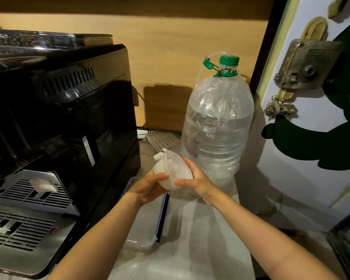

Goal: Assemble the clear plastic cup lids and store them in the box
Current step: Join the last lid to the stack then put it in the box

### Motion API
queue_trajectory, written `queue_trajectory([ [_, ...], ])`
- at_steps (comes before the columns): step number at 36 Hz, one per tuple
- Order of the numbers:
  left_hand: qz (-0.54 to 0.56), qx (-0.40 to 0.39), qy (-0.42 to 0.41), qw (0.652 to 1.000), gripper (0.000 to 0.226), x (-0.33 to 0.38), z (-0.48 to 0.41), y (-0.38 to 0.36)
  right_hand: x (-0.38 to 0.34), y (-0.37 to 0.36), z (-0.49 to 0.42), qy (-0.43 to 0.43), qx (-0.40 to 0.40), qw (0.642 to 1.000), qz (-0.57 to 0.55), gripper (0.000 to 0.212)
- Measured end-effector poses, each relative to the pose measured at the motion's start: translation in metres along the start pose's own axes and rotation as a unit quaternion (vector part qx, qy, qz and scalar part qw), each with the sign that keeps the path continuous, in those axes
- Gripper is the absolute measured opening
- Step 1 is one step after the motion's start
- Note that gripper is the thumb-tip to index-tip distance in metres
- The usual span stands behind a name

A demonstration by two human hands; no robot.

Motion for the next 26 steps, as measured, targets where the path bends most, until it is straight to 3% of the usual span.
queue_trajectory([
  [8, -0.013, -0.024, -0.01, 1.0, 0.089, 0.003, -0.007, 0.001, -0.005, 0.001, -0.004, 0.017, -0.004, 0.999, 0.044, 0.09],
  [16, -0.011, -0.024, -0.006, 1.0, 0.091, -0.001, -0.013, 0.008, -0.002, -0.003, -0.013, -0.015, -0.021, 0.999, 0.04, 0.123],
  [22, -0.024, -0.014, -0.005, 1.0, 0.092, -0.003, -0.017, 0.012, 0.0, -0.006, -0.021, -0.019, -0.033, 0.999, 0.014, 0.11],
  [26, -0.025, -0.017, 0.003, 1.0, 0.093, -0.004, -0.019, 0.016, 0.002, -0.006, -0.025, -0.024, -0.031, 0.999, 0.028, 0.12],
])
Point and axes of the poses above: each hand's wrist, its own z-axis away from the middle knuckle, its own y-axis out of the back of the hand, x = y × z, the point moved 8 cm from there along -z, towards the middle knuckle, and after that the axes turned 8 degrees about -y, right-handed, at the moved point
